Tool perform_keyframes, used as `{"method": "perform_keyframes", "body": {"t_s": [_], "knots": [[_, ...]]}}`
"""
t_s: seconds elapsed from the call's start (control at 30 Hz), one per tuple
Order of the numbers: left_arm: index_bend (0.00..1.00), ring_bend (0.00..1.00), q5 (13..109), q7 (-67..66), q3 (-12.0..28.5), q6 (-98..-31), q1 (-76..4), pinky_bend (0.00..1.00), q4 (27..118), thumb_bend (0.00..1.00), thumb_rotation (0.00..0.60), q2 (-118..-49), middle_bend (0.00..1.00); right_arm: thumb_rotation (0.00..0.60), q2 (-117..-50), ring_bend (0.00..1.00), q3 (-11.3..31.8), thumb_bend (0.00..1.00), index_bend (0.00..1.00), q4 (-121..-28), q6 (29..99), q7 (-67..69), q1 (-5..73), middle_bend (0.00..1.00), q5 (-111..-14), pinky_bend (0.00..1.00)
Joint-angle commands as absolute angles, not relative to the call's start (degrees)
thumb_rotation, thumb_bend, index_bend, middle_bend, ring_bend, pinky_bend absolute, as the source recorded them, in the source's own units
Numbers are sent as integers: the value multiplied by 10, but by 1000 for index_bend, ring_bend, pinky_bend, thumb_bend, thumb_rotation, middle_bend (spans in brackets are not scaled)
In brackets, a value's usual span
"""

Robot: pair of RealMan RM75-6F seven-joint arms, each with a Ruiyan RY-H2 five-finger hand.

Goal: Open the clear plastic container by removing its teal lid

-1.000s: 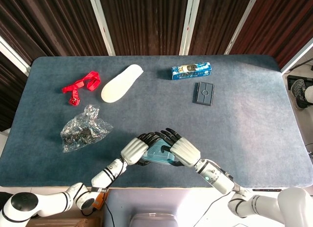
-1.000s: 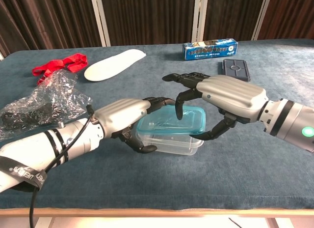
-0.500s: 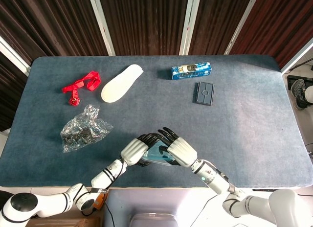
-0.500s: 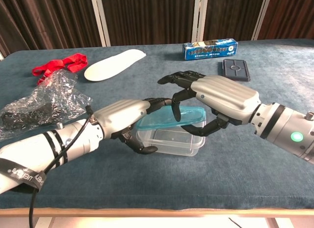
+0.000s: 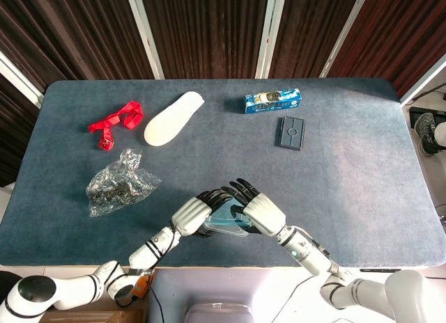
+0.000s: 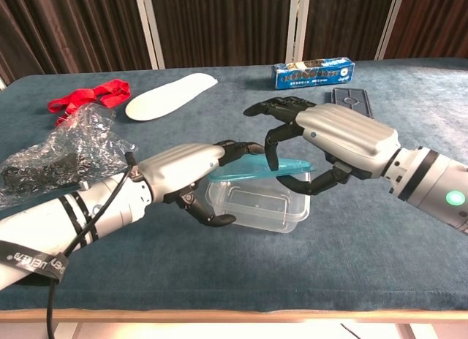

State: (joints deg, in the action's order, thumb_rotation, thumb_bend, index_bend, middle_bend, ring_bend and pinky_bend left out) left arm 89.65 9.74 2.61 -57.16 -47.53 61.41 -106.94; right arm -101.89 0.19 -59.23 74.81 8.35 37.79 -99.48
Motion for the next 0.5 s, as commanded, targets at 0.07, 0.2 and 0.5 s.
{"method": "perform_keyframes", "body": {"t_s": [0.07,0.2,0.5], "knots": [[0,0,905,93,28,-595,-471,11,610,305,600,-1070,0,600,-1016,0,5,613,755,-597,756,80,378,199,-997,0],[0,0,910,95,34,-621,-465,0,615,303,600,-1063,0,600,-1012,0,9,615,760,-605,763,72,378,202,-997,0],[0,0,897,91,37,-610,-462,0,659,304,600,-1029,0,600,-1009,0,8,615,761,-614,755,63,382,202,-996,0]]}}
